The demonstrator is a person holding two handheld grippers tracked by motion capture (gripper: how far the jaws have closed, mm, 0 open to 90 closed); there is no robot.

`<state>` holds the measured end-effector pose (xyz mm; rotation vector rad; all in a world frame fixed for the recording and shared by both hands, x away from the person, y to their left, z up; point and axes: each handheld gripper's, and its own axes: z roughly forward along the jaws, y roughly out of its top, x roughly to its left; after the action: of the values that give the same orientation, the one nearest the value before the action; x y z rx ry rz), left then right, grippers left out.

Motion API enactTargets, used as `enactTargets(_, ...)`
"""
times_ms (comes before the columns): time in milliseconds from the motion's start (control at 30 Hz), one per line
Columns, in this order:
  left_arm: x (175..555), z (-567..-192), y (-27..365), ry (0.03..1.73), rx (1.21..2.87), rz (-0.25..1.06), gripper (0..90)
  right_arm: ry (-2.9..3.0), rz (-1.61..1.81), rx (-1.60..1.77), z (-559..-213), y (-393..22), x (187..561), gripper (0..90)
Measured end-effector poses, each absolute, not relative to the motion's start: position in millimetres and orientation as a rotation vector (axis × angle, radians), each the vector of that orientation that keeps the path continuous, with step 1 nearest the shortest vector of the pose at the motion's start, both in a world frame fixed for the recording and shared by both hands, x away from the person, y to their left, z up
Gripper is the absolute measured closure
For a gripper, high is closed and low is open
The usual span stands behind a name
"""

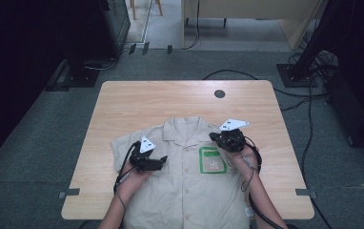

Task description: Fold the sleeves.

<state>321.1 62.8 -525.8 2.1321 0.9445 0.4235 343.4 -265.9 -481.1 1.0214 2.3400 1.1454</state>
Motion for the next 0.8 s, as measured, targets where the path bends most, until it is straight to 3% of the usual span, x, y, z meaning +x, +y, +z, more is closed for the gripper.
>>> enactTargets(800, 321, -526, 63, 0.944, 2.133, 0.424, 22.7, 2.39, 1.139, 1.027, -502, -250, 347, 85.5)
